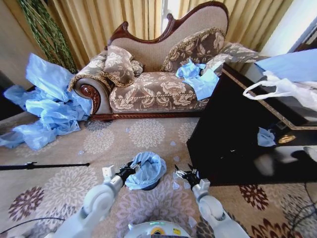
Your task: Place a garbage bag over the trash bin.
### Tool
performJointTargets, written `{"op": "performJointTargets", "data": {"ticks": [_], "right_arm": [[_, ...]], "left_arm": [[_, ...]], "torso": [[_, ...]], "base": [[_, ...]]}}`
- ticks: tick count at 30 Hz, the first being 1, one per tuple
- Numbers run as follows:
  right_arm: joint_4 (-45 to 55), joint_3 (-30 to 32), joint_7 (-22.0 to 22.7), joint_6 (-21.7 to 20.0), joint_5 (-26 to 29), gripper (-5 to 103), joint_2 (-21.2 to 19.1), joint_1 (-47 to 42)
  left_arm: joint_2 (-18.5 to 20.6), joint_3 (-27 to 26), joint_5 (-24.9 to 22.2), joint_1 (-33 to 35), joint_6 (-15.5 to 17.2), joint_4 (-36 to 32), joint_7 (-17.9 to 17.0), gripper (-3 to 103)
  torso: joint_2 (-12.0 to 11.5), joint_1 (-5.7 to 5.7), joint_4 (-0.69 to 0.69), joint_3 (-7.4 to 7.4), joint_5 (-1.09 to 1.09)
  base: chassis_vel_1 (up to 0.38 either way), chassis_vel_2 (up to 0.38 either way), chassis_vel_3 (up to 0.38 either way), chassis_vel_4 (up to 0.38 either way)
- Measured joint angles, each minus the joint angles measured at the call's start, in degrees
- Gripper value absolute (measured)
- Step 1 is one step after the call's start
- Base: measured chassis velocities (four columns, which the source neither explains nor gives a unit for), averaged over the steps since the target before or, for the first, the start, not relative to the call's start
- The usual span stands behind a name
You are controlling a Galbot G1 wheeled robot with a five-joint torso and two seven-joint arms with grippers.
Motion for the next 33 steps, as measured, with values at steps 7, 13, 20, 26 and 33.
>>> {"op": "performJointTargets", "data": {"ticks": [7, 13, 20, 26, 33], "right_arm": [[0.7, 0.5, 0.2, -0.2, 0.4, 100, 0.0, -0.8], [0.7, 1.4, 0.1, -0.1, 0.6, 100, 0.2, -1.7], [0.3, 1.9, -0.1, -0.1, 1.5, 100, -0.1, -1.5], [-0.8, 2.6, -0.6, 0.0, 2.6, 100, -0.1, -0.8], [-1.6, 3.2, -1.2, 0.1, 3.6, 100, -0.8, -0.9]], "left_arm": [[-3.2, 7.3, -4.4, -9.2, -0.1, 7.2, -8.6, 16], [-5.2, 8.6, -3.9, -13.7, -0.4, 10.9, -10.8, 0], [-5.6, 12.8, -9.1, -20.5, 0.1, 16.5, -16.9, 0], [-4.5, 16.6, -14.0, -26.5, 0.7, 23.9, -19.9, 0], [-6.7, 18.8, -14.0, -28.3, 0.8, 30.4, -19.1, 0]], "torso": [[0.0, 0.01, -0.01, 0.0, 0.0], [0.0, 0.0, -0.01, -0.01, 0.0], [0.0, 0.0, -0.01, 0.0, -0.01], [0.0, 0.0, 0.0, 0.0, 0.0], [0.0, 0.0, -0.01, 0.0, 0.0]], "base": [[0.0, 0.0, 0.0, 0.0], [0.0, 0.0, 0.0, 0.0], [0.0, 0.0, 0.0, 0.0], [0.0, 0.0, 0.0, 0.0], [0.0, 0.0, 0.0, 0.0]]}}
